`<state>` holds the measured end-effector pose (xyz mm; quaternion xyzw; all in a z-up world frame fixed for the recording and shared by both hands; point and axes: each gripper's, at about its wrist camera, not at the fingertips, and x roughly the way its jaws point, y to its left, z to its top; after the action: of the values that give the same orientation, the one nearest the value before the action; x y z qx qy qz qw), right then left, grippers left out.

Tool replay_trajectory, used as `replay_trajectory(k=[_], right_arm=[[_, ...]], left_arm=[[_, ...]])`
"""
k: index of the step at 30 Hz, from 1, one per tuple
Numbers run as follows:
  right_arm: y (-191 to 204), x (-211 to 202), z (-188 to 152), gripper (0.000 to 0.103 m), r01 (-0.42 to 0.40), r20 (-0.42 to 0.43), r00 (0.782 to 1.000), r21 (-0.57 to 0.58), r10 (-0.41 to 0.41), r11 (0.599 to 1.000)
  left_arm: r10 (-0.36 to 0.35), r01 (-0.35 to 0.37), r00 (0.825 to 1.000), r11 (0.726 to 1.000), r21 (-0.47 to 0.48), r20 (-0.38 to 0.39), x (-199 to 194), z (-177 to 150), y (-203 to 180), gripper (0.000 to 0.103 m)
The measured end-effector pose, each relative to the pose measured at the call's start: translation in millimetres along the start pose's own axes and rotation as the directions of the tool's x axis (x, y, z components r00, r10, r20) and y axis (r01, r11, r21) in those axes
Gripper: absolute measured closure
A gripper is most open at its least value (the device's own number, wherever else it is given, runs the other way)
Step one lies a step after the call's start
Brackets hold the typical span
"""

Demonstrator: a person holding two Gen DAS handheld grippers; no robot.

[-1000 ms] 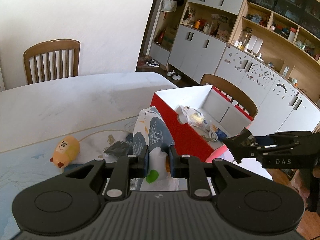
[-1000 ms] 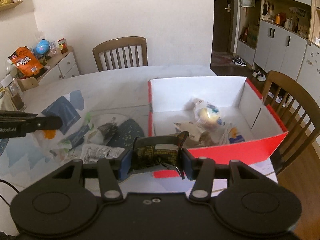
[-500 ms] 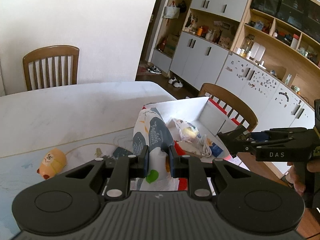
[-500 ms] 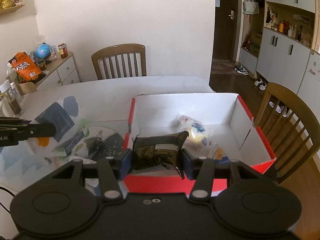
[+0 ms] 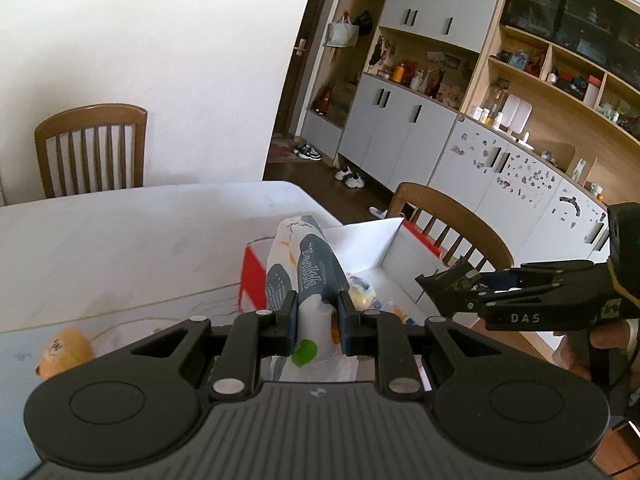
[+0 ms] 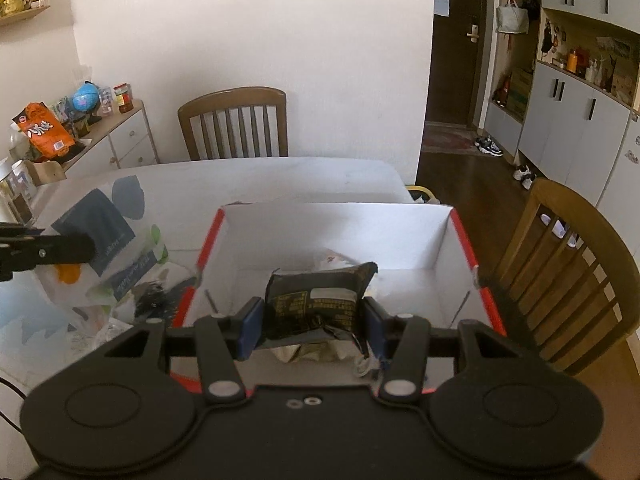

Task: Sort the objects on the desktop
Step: 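Carry the snack bar in the right tool while the left tool carries the printed bag into the red box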

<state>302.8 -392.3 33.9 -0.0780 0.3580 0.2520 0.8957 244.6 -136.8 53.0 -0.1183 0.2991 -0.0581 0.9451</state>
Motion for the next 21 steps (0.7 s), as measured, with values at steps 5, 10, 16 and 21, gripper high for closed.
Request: replay_trajectory(k=[5,10,16,21], right_arm=[[-18,6,1,0.051,0.000,-0.009,1.000,-0.002,0.000,1.000],[-34,15,-1,0.051,-0.003,-0.028,1.000,0.008,0.003,1.000],[-48,25,-4,0.051,-0.013,-0.048,0.999,0.008,0.013,1.000],[-58,31,-4,0.051,-0.019,-0.057,0.998,0.010,0.020,1.000]], left_arm=[[-0.013,0.013,1.000,1.000,0.016,-0.002,17,8,-14,0.084],[-0.013,0.014,1.000,0.999,0.033,-0.014,39,16,-24,0.084],[-0.002,0.004,0.999,0.999,0.048,-0.035,69,25,-31,0.084],[0.034,-0.029,0.997,0.996,0.084,-0.070,96,28,-38,0.084]])
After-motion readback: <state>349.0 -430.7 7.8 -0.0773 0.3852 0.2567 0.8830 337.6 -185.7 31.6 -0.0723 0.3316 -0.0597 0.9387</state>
